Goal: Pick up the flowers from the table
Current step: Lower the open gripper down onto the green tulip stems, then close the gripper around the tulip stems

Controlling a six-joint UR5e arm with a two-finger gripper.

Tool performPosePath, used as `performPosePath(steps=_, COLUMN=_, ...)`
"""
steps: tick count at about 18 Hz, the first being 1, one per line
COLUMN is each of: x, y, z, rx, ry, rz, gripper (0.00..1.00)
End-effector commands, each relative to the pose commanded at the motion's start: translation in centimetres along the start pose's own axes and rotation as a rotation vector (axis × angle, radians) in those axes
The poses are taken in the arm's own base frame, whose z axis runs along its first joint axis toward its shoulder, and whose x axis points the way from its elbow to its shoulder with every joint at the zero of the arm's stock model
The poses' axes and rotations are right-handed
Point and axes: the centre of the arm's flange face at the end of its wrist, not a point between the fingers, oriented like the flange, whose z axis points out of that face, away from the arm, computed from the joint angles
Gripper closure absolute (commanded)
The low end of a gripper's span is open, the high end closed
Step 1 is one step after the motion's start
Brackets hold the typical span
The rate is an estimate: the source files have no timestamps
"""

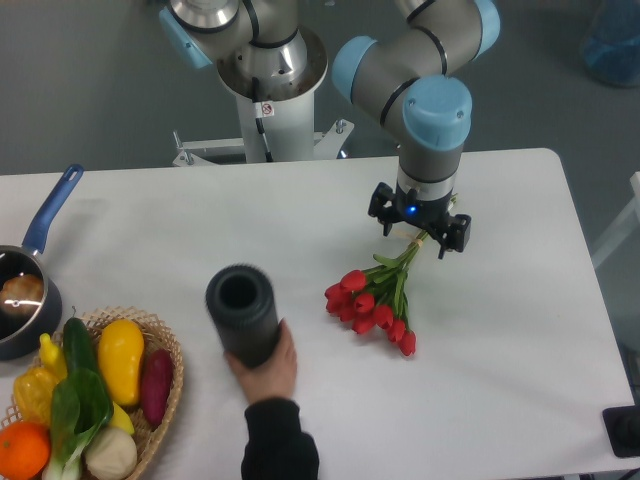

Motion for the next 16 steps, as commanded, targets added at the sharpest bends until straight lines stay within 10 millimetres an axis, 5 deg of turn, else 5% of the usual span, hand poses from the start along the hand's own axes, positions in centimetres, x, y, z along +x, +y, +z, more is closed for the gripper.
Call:
performPosePath(steps=4, x=-0.7, y=-0.8, z=2.2, rx=0.022, ry=-0.012, rz=0.004, gripper=0.00)
performPosePath(steps=16, x=-2.8, y=-3.5, z=4.7, rx=0.106, ry=-0.022, rz=0.020, gripper=0.03)
